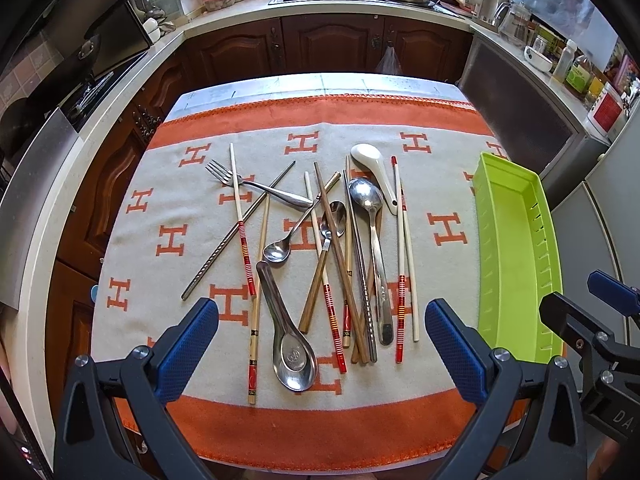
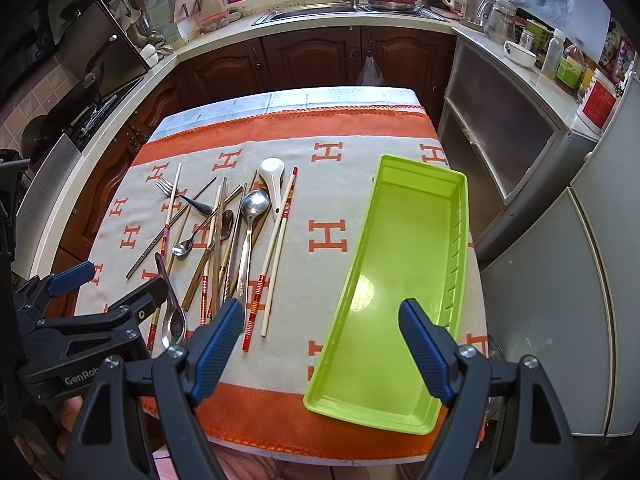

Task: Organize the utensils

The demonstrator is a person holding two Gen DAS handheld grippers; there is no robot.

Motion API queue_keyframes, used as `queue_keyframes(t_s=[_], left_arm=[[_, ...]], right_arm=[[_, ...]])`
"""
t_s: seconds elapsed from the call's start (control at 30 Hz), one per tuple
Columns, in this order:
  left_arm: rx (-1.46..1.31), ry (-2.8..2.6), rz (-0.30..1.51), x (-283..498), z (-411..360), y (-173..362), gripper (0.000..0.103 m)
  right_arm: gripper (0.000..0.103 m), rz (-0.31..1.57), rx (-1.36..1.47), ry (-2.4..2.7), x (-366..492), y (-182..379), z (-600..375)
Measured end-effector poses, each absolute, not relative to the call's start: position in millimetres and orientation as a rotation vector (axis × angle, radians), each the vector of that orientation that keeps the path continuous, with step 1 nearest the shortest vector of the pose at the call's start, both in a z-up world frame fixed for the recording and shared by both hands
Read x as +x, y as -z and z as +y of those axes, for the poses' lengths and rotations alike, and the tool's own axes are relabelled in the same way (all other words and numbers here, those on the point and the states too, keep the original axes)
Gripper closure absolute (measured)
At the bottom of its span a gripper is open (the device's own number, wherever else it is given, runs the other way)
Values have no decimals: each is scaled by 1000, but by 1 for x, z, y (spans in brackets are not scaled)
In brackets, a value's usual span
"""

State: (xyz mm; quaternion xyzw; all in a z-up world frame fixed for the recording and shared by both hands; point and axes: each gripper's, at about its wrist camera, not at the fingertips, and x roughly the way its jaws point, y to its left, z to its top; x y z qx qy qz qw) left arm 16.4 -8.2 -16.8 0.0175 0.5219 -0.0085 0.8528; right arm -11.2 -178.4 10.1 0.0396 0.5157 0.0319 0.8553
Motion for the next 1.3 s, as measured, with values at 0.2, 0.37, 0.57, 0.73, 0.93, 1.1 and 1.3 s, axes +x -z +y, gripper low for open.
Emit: queue_keyframes(t_s=[0.2,0.37,0.57,0.73,0.93,1.1,1.3], left_arm=[[43,10,1116,22,-3,23,1],[24,19,1108,26,6,22,1],[-1,25,1094,36,17,21,2],[-34,77,1125,52,28,32,7],[-37,82,1157,72,45,51,14],[-74,77,1206,89,67,72,33],[-125,76,1242,99,87,92,42]], right_arm=[[23,1098,86,-77,-2,-6,-176],[23,1104,89,-91,4,-4,-170],[29,1128,94,-131,16,4,-158],[43,1161,117,-148,32,18,-151],[62,1233,186,-157,64,46,-144],[80,1287,216,-170,87,70,-133],[92,1353,255,-188,111,102,-120]])
